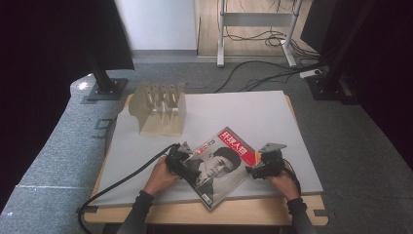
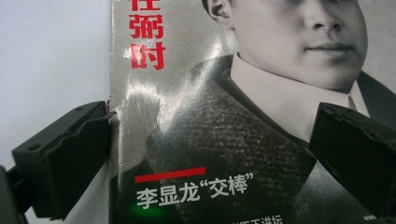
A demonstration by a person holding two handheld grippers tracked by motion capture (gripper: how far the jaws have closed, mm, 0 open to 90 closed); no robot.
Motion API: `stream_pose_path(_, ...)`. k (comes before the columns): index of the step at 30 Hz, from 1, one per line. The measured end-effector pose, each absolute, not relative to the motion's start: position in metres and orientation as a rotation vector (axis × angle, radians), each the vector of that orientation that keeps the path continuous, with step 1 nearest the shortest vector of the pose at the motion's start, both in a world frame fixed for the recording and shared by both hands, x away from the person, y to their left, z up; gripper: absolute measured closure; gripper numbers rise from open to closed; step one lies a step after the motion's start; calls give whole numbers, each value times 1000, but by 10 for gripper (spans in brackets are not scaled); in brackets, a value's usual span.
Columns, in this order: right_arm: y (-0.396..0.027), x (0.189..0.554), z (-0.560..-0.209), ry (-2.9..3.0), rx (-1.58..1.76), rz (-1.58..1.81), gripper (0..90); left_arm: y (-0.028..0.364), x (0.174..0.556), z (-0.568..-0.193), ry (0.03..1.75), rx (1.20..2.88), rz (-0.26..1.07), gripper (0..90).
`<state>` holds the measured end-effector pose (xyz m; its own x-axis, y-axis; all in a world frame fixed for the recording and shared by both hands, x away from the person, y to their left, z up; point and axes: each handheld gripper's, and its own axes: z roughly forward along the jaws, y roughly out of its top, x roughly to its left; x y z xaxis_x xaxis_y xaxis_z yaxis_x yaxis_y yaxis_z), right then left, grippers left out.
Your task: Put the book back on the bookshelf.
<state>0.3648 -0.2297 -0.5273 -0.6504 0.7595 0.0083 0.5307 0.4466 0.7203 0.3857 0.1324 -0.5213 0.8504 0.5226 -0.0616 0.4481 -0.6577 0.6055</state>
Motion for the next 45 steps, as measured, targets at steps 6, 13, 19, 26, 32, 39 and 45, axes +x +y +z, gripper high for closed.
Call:
stream_pose_path(6,-242,350,-528,2381,1106,993,0,132,377,-521,705,2396,154,0)
stream_pose_path(13,-239,359,-533,2379,1110,959,0,138,365,-517,674,2432,108,0)
stream_pose_path(19,-235,366,-532,2347,1128,930,0,163,376,-507,739,2403,185,0)
stream_pose_path(26,-235,382,-533,2345,1176,937,0,193,402,-504,884,2363,339,0)
stream_pose_path(32,-232,391,-533,2340,1186,931,0,189,408,-522,894,2354,307,0)
stream_pose_path(39,-232,403,-534,2326,1210,942,0,188,393,-525,904,2318,321,0)
stream_pose_path(45,-229,416,-533,2324,1232,920,0,183,380,-527,903,2293,330,0)
